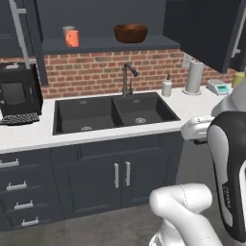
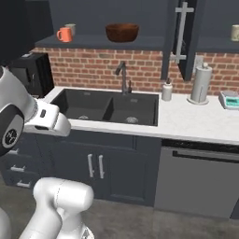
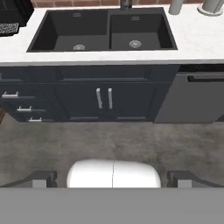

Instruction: Gather all objects into one cabinet and sort the glasses and bowls to opposite sides.

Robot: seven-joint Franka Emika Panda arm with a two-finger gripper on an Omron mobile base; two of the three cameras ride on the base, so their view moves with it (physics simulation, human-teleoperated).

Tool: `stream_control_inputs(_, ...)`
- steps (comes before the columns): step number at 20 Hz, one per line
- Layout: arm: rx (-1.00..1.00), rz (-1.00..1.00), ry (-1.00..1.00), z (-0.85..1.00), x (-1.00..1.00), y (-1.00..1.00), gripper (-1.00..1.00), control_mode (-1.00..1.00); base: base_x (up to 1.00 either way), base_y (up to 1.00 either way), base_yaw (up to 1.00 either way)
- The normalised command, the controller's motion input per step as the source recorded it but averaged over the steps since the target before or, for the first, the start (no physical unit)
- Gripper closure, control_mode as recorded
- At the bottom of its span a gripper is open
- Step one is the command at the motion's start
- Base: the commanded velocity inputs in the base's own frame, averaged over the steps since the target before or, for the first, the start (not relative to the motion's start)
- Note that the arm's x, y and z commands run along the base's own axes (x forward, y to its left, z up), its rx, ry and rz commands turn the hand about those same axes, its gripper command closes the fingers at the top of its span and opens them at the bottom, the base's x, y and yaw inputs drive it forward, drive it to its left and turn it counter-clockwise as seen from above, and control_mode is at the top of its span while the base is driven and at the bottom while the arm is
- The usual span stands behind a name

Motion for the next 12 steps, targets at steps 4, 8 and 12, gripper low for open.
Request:
stream_control_inputs(4, 0.00, 0.00, 0.00, 0.00, 0.00, 0.00, -1.00, 1.00, -0.18, 0.00, -0.19)
stream_control_inputs(8, 0.00, 0.00, 0.00, 0.00, 0.00, 0.00, -1.00, 1.00, -0.14, 0.00, -0.48)
stream_control_inputs(12, 0.00, 0.00, 0.00, 0.00, 0.00, 0.00, -1.00, 1.00, -0.07, 0.00, -0.62)
